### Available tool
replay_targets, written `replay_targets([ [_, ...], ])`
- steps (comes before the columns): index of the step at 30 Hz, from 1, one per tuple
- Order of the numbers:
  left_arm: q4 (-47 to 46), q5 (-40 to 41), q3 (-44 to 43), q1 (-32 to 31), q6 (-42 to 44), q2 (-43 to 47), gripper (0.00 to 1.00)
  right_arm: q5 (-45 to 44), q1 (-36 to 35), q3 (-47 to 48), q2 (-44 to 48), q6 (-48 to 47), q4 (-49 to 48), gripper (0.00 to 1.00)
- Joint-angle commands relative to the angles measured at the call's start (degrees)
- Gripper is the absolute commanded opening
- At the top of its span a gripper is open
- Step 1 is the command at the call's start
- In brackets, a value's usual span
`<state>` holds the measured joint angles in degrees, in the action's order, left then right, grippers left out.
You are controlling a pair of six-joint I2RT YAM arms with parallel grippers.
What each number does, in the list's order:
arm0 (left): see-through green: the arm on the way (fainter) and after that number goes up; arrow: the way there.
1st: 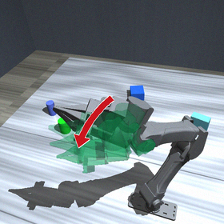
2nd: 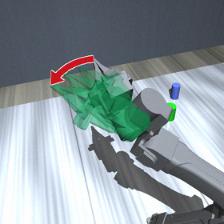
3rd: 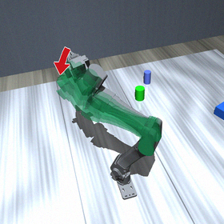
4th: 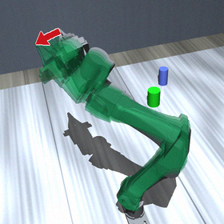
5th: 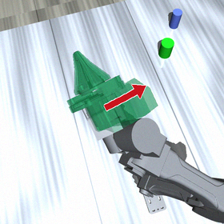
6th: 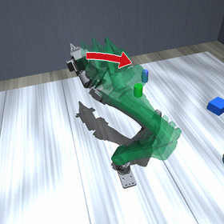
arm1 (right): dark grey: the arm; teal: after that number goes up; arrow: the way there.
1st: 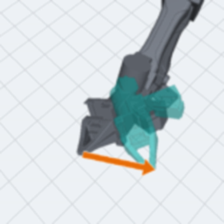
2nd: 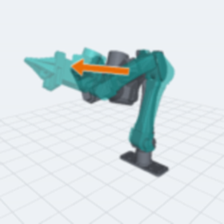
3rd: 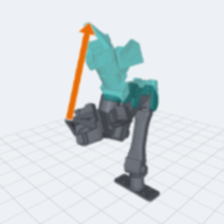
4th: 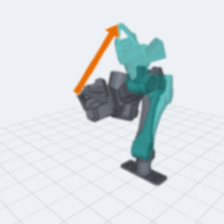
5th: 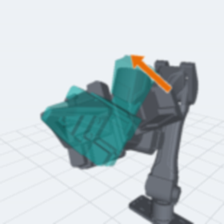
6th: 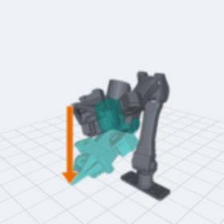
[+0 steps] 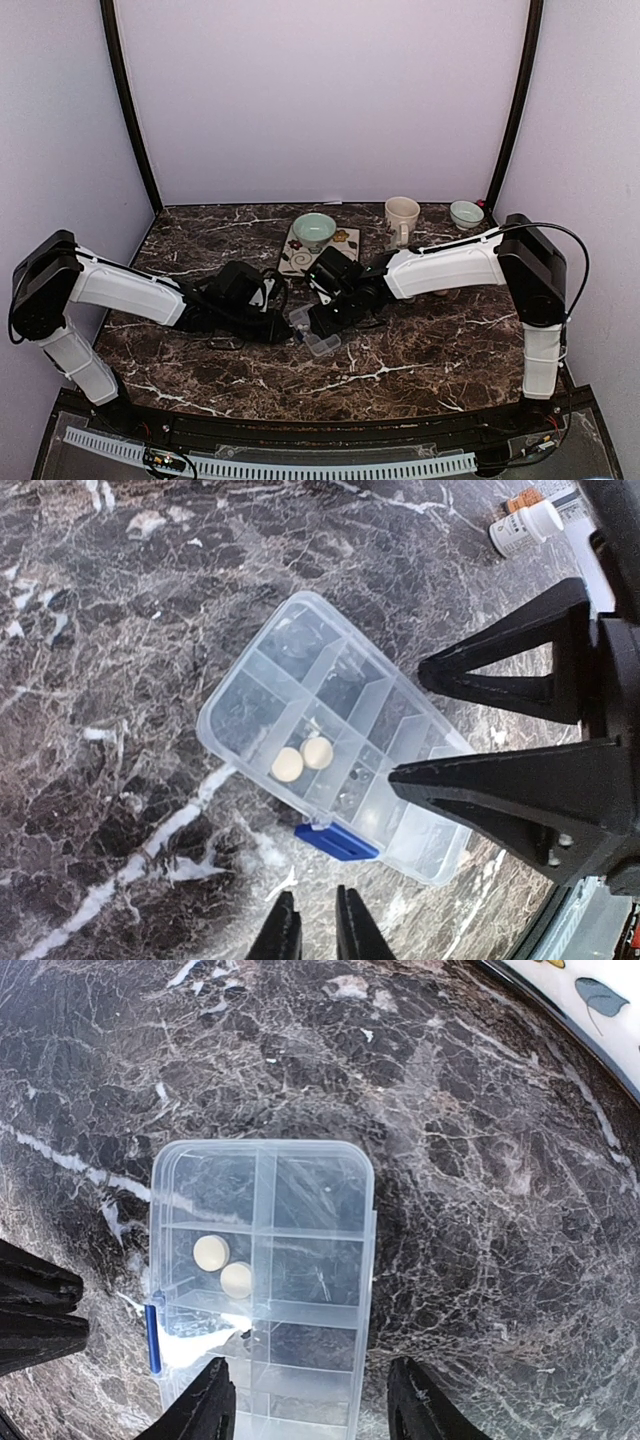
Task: Sort the pills into containers
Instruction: Close the lid of the pill container.
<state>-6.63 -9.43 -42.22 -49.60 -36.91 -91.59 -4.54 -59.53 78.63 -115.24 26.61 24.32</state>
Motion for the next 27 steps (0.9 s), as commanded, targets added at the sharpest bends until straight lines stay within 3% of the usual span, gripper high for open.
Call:
replay_targets([
  [1,-0.64,-0.86,-1.15,0.52,-0.01,-1.30,0.17,0.70,-0.23,-0.59,-3.04,-1.19,4.93,0.52],
  [12,-2.85,-1.47,-1.74,0.91,-1.47,-3.07,0.28,3.80,-0.24,0.23,-5.09,-2.36,5.18,0.53],
  [19,-5.80,-1.47,-0.66,0.91,-2.60,-2.91,0.42,4.53,-0.17,-0.22,-5.26,-2.11,4.87,0.53],
  [27,-7.16,-2.25,-1.11,0.91,-5.21,-5.28,0.43,5.33,-0.02,-1.00,-4.91,-1.30,4.35,0.53],
])
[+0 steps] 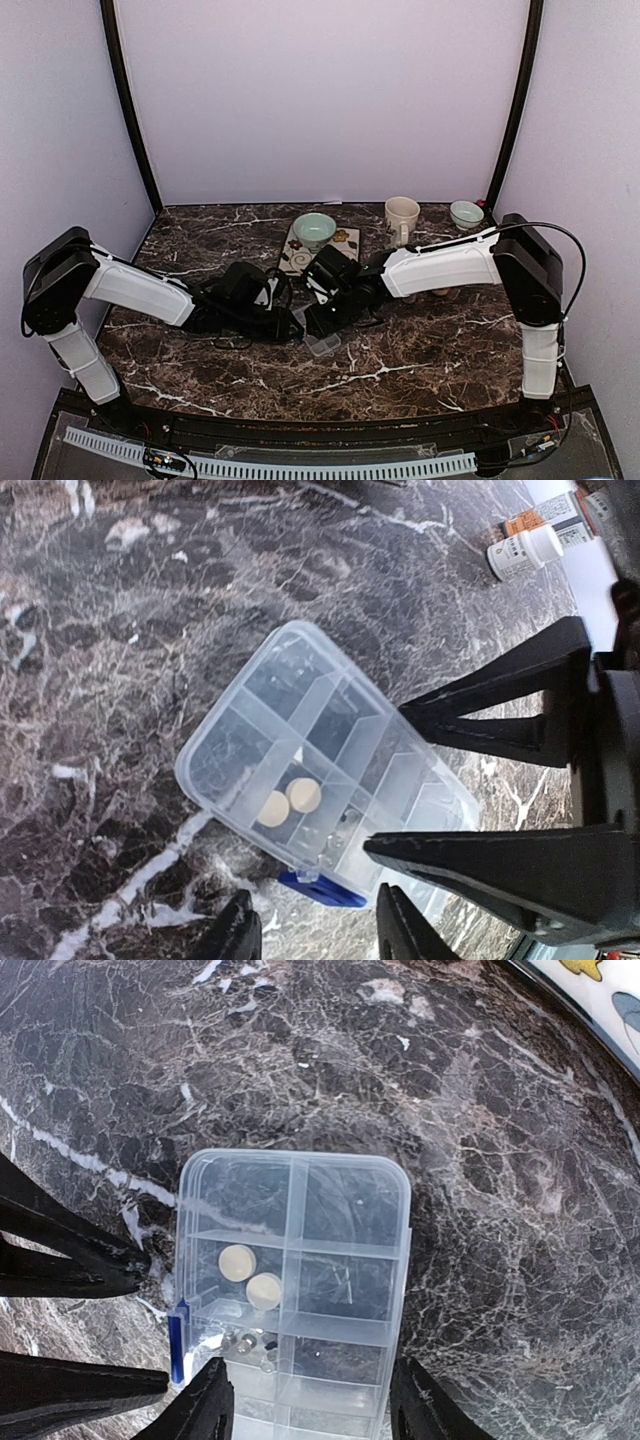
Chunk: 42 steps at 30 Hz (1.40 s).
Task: Sort the pills into containers
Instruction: Close the lid of the pill container.
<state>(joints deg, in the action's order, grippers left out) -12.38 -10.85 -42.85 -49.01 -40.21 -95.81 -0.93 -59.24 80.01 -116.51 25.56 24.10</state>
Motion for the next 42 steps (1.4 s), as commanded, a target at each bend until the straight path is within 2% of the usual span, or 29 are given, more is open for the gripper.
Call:
replay_targets([
  [1,-1.43,-0.91,-0.55,0.32,-2.47,-1.27,0.43,1.91,-0.26,-2.58,-3.56,-0.08,4.29,0.52],
  [10,-2.52,-0.47,0.88,0.32,-8.98,-0.98,0.43,3.46,0.05,-4.60,-3.01,0.68,2.27,0.46],
  [32,-2.16,-0.91,1.01,0.32,-23.19,0.75,0.44,5.23,1.32,-6.95,-1.63,0.94,-0.23,0.42],
  [42,-0.98,-0.79,-0.54,0.00,-27.12,1.35,0.43,5.31,1.41,-7.76,-1.20,0.84,-0.80,0.41],
])
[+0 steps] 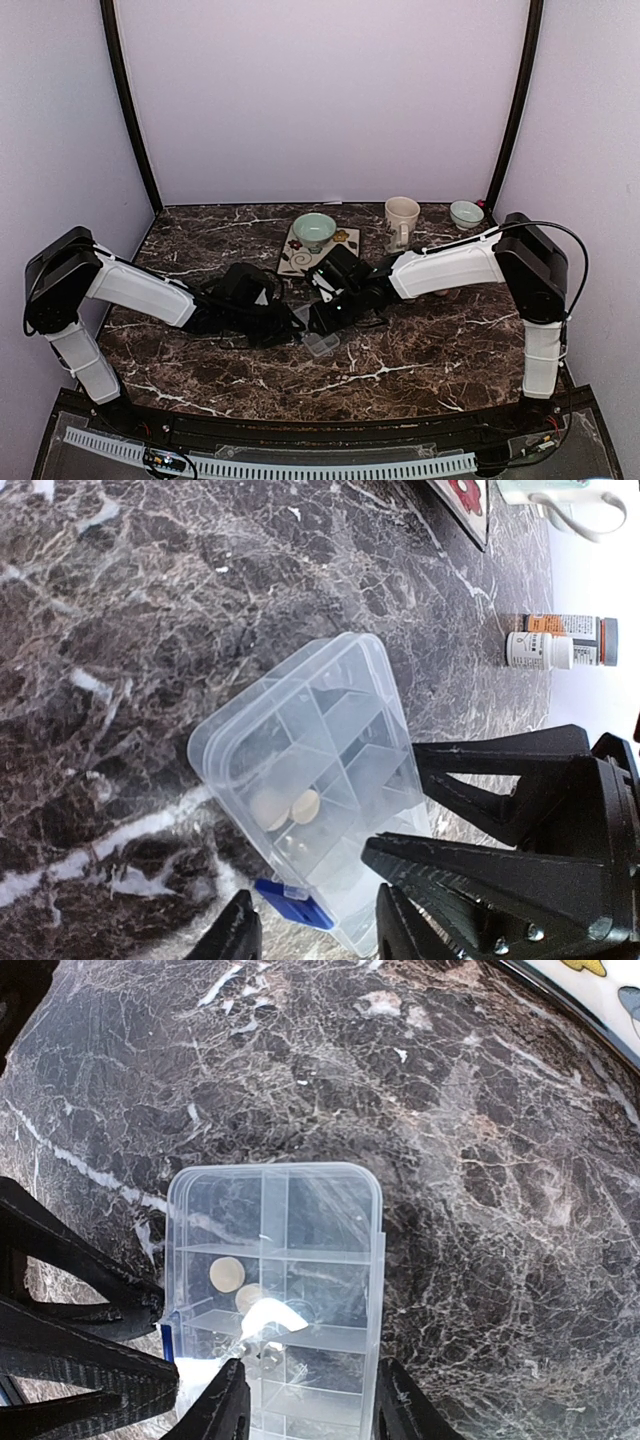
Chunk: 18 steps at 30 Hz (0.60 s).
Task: Sort the pills into containers
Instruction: Close the lid of the pill container.
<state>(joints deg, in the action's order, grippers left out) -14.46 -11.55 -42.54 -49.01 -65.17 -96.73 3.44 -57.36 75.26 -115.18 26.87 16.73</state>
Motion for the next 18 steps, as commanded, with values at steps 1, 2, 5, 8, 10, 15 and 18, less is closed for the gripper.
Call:
replay_targets([
  [1,1.32,-0.06,-1.14,-0.15,-2.42,2.25,0.42,0.95,-0.42,-3.02,-2.52,-0.50,6.60,0.41],
  [2,1.57,-0.09,-1.51,-0.26,-2.62,2.12,0.42,0.95,-0.39,-3.02,-2.52,-0.51,6.64,0.41],
  [5,2.20,-0.14,-2.24,-0.83,-3.28,1.38,0.41,0.85,-0.38,-2.93,-2.42,-0.68,6.73,0.40],
  [8,1.95,-0.16,-2.59,-1.21,-4.22,0.32,0.40,0.93,-0.23,-3.02,-2.29,-0.81,6.74,0.40],
  [10,1.40,-0.14,-2.48,-1.49,-4.87,-0.24,0.40,0.95,-0.21,-3.10,-2.21,-0.92,6.65,0.40],
  [15,0.85,-0.15,-2.76,-2.11,-6.13,-1.88,0.38,1.13,-0.21,-3.33,-2.05,-1.03,6.60,0.40],
  [18,0.69,0.01,-2.40,-2.29,-6.82,-2.53,0.38,1.49,-0.07,-3.45,-1.91,-1.09,6.50,0.40],
])
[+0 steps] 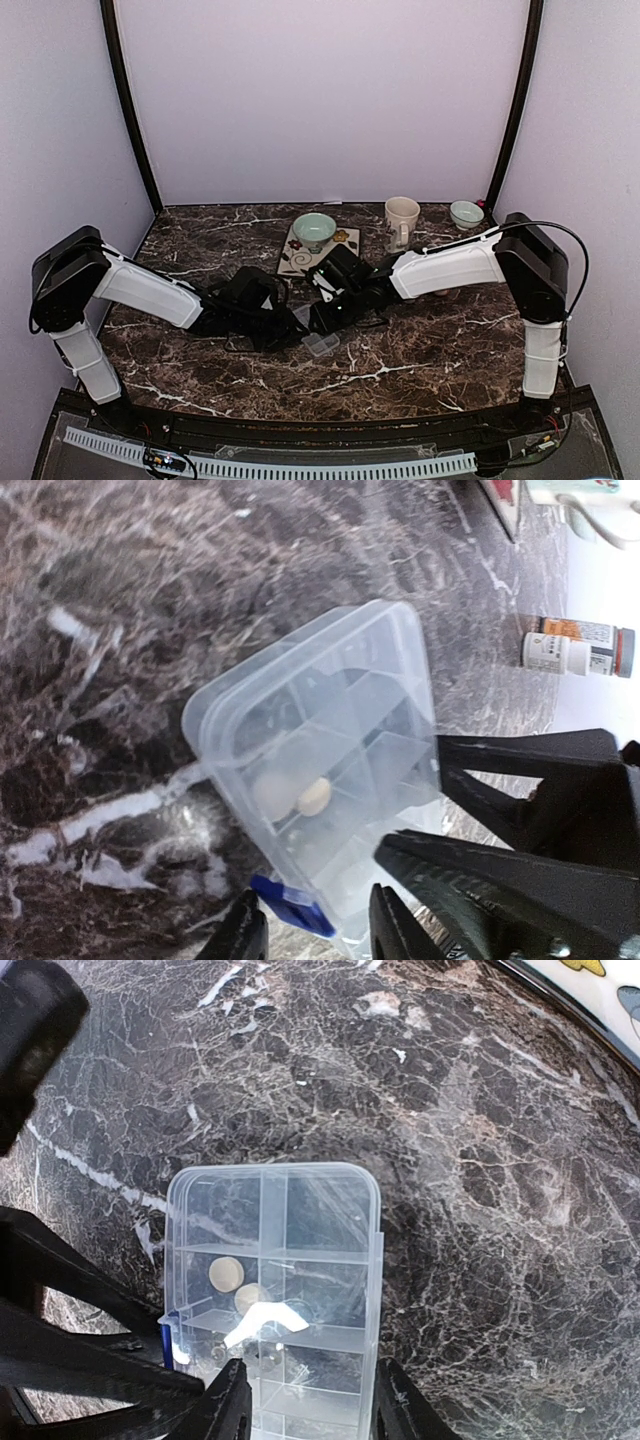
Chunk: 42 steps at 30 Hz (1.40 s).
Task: Sort the pills into containers
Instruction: Close the lid of the pill container.
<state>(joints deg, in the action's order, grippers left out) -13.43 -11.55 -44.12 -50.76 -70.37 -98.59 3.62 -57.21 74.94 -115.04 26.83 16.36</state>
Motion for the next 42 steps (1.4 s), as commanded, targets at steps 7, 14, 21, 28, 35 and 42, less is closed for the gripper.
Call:
replay_targets([
  [7,-1.78,2.16,0.22,-0.74,-3.67,-0.95,0.36,2.07,-0.16,-2.93,-2.37,-1.39,6.78,0.39],
  [14,-2.62,1.63,-0.78,-0.74,-4.15,-2.71,0.27,2.44,-0.03,-3.31,-2.29,-1.55,6.72,0.39],
  [21,-3.71,0.18,-1.70,-0.74,-4.73,-5.13,0.19,2.91,-0.01,-3.39,-2.27,-1.56,6.81,0.38],
  [28,-4.40,-0.83,-2.49,-0.74,-4.78,-7.63,0.13,3.77,-0.01,-2.97,-2.74,-1.95,7.26,0.37],
  [35,-5.99,-1.47,-2.69,-0.67,-5.01,-10.20,0.08,4.85,-0.01,-2.19,-3.64,-2.06,7.56,0.35],
  [42,-8.89,-3.08,-3.51,-0.20,-4.53,-14.01,0.02,6.51,-0.01,-2.01,-4.69,-2.08,7.62,0.35],
])
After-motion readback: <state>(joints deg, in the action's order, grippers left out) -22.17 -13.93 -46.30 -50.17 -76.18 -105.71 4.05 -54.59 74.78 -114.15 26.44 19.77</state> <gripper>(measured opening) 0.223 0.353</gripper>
